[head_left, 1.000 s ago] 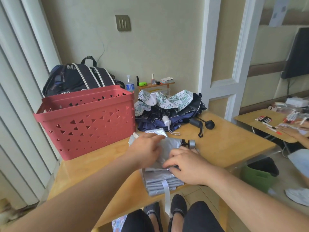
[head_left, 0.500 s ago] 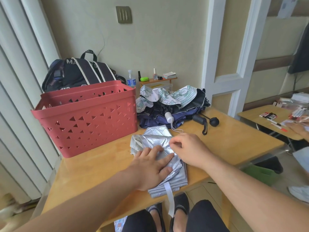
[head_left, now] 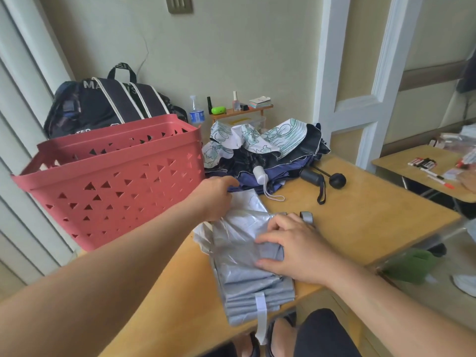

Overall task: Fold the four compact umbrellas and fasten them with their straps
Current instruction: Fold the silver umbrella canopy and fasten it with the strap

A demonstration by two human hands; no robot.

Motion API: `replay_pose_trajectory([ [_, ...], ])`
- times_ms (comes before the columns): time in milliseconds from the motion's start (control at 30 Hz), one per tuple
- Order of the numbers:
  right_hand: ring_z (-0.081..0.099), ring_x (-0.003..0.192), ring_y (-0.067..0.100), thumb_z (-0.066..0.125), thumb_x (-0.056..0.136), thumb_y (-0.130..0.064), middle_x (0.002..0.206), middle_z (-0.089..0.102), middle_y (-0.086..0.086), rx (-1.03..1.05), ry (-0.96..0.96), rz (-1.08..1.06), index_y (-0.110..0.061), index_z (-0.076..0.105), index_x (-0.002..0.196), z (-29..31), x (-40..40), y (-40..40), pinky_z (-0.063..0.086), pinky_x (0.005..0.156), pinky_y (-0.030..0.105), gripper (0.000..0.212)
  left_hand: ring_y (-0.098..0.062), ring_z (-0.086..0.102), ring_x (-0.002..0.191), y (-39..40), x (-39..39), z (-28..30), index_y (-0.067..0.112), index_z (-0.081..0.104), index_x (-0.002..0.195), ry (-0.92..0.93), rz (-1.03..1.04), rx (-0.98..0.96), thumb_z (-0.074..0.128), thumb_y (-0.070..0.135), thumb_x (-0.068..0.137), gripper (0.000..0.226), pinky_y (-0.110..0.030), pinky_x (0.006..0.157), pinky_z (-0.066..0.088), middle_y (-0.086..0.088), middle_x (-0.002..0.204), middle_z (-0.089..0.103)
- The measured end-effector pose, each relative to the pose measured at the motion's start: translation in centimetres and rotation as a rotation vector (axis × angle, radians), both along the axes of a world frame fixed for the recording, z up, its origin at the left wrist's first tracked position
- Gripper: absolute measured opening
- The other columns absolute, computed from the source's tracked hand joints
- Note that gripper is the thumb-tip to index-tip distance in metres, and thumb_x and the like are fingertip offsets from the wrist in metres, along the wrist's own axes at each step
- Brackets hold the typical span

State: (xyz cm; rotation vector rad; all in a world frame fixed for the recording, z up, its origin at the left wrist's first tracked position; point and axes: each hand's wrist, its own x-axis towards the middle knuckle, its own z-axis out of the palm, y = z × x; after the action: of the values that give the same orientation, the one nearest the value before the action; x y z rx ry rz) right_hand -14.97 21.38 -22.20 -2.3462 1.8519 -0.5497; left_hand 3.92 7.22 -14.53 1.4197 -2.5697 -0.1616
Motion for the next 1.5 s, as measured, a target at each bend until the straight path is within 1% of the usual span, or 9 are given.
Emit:
replay_pose_trajectory([
  [100, 0.032, 0.112, 0.002, 0.045, 0.077, -0.086, 0.112, 0.036, -0.027, 0.013, 0.013, 0.006, -0.051, 0.059, 0.137, 0.1, -0.1, 0.1, 0.036, 0.102, 0.031, 0.071, -0.036, 0.058, 0.123, -1.6, -2.4, -0.5, 0.017, 0.033, 0.159, -0.292, 0.080, 0.133, 0.041, 0.007, 0.099, 0.061, -0.036, 0.083, 0.047, -0.016, 0.143, 0.057],
  [200, 0.033, 0.116, 0.003, 0.051, 0.080, -0.084, 0.120, 0.040, -0.027, -0.011, 0.019, 0.007, -0.050, 0.048, 0.147, 0.0, 0.0, 0.1, 0.035, 0.102, 0.029, 0.075, -0.034, 0.067, 0.108, -2.6, -3.0, -0.6, 0.012, 0.056, 0.144, -0.355, 0.128, 0.093, 0.050, 0.012, 0.100, 0.044, -0.033, 0.068, 0.051, -0.013, 0.131, 0.065],
  [533, 0.034, 0.119, 0.010, 0.024, 0.080, -0.086, 0.121, 0.040, -0.021, 0.050, 0.111, 0.037, -0.045, 0.052, 0.147, 0.3, 0.3, 0.7, 0.041, 0.103, 0.037, 0.084, -0.013, 0.064, 0.082, -1.0, -2.5, 3.4, 0.025, 0.076, 0.097, 0.425, 0.068, -0.149, 0.072, 0.016, 0.092, 0.011, -0.022, 0.076, 0.048, 0.008, 0.084, 0.069],
  [700, 0.033, 0.117, 0.010, 0.033, 0.087, -0.077, 0.126, 0.042, -0.017, 0.076, 0.114, 0.052, -0.042, 0.051, 0.149, 0.6, 0.1, 1.4, 0.041, 0.102, 0.035, 0.074, -0.015, 0.048, 0.053, -0.2, -3.8, 3.8, 0.023, 0.066, 0.100, 0.982, 0.222, 0.201, 0.071, 0.021, 0.096, 0.008, -0.024, 0.055, 0.041, 0.000, 0.076, 0.060],
  [833, 0.029, 0.110, 0.006, 0.037, 0.090, -0.073, 0.126, 0.042, -0.019, 0.063, 0.087, 0.040, -0.043, 0.052, 0.148, 0.3, 0.1, 1.8, 0.032, 0.092, 0.029, 0.067, -0.013, 0.054, 0.060, 0.4, -2.2, 3.7, 0.027, 0.057, 0.135, 0.757, 0.114, 0.314, 0.076, 0.014, 0.093, 0.048, -0.023, 0.051, 0.047, 0.001, 0.093, 0.063],
  [933, 0.030, 0.110, 0.007, 0.039, 0.091, -0.072, 0.122, 0.042, -0.019, 0.072, 0.076, 0.034, -0.044, 0.051, 0.149, 0.2, 0.2, 1.9, 0.037, 0.095, 0.031, 0.065, -0.026, 0.062, 0.104, 0.1, -0.6, 2.9, 0.040, 0.031, 0.157, 0.331, 0.137, 0.208, 0.083, 0.023, 0.084, 0.091, -0.033, 0.084, 0.058, -0.004, 0.124, 0.059],
  [1100, 0.036, 0.115, 0.012, 0.053, 0.096, -0.065, 0.114, 0.044, -0.013, 0.090, 0.062, 0.034, -0.045, 0.049, 0.149, 0.8, 0.4, 1.7, 0.042, 0.098, 0.034, 0.057, -0.030, 0.060, 0.117, -0.1, 0.0, 1.4, 0.039, 0.012, 0.165, 0.098, 0.145, 0.228, 0.075, 0.031, 0.091, 0.098, -0.035, 0.094, 0.051, 0.003, 0.130, 0.059],
  [1333, 0.034, 0.118, 0.016, 0.049, 0.100, -0.058, 0.116, 0.042, -0.012, 0.195, 0.127, 0.038, -0.057, 0.050, 0.143, 2.1, 1.0, 1.5, 0.036, 0.089, 0.034, 0.043, -0.015, 0.052, 0.061, -0.4, -2.5, 3.6, 0.024, 0.067, 0.105, 0.973, 0.255, 0.248, 0.070, 0.011, 0.097, 0.016, -0.022, 0.057, 0.048, -0.002, 0.081, 0.061],
  [1500, 0.028, 0.113, 0.012, 0.042, 0.102, -0.062, 0.118, 0.033, -0.017, 0.163, 0.113, 0.025, -0.061, 0.044, 0.145, 1.1, 0.8, 2.0, 0.032, 0.093, 0.035, 0.043, -0.015, 0.066, 0.067, 1.2, -4.4, 8.1, 0.017, 0.060, 0.098, 1.501, 0.144, 0.632, 0.051, -0.007, 0.104, 0.026, -0.024, 0.060, 0.060, -0.009, 0.086, 0.061],
])
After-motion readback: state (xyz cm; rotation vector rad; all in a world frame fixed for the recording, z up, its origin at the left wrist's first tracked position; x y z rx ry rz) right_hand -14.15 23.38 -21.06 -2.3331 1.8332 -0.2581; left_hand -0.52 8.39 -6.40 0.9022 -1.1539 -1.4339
